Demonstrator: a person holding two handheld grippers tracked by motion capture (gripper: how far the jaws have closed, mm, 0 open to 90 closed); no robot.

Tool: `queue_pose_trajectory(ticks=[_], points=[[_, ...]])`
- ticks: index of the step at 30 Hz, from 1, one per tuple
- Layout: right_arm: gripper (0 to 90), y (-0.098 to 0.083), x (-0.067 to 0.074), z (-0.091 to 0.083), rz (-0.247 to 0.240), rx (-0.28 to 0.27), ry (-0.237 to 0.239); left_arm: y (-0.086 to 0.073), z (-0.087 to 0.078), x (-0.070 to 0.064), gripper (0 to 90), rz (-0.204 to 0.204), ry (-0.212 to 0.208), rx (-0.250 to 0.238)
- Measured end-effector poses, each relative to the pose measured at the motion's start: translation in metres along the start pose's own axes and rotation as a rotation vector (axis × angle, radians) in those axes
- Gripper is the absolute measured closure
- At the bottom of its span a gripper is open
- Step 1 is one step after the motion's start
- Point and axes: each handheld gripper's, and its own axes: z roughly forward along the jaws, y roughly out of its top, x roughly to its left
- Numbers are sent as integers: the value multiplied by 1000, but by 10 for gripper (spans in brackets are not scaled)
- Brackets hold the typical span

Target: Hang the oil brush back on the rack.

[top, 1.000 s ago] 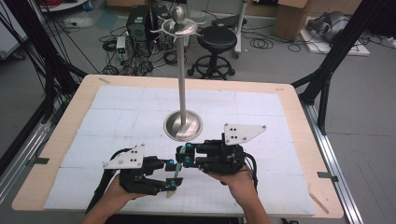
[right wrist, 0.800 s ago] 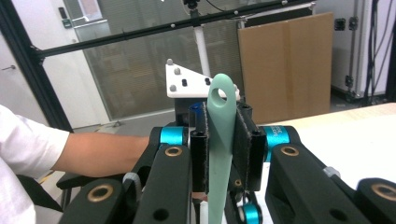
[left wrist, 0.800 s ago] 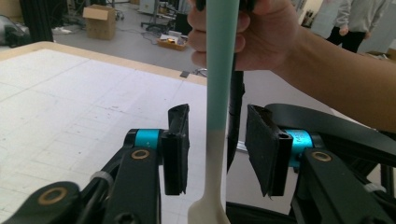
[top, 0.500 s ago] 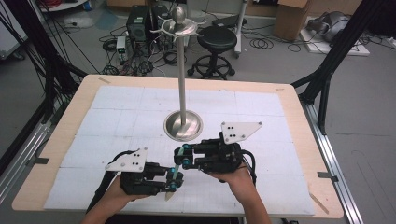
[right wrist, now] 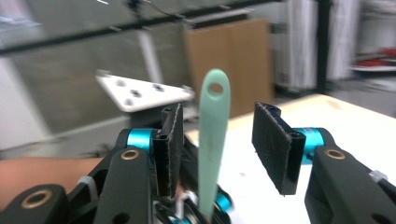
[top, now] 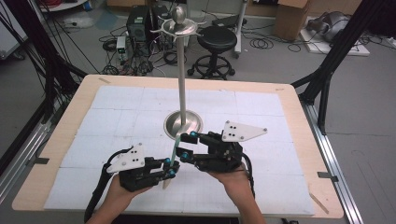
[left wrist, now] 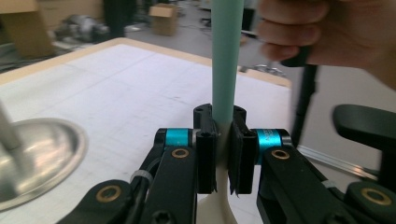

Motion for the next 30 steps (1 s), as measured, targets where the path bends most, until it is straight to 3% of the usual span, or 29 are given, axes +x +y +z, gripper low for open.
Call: queue_pose_trajectory(ticks=[4,10,14,16,18,20,22,27,30], points=[[541,1,6,7,-6,24,-110,1,2,-3,829,2,69,-7],[619,1,9,13,15,24,-135,1,8,-8,829,26,147,12],[739,0,10,15,29,38,-136,1,9,-10,829,37,162,13],[746,0,10,14,43,38,-137,1,9,-10,829,36,159,11],[751,1,9,13,54,33,-120,1,8,-9,821,27,138,0],[753,1,9,12,51,32,-89,1,7,-7,664,5,97,-16],[754,2,7,9,49,27,-44,2,5,-4,605,12,46,-22],[753,2,1,4,20,11,94,2,-2,2,554,-2,-109,-32],[754,2,-3,4,-4,7,182,2,-4,5,532,-6,-175,-23]])
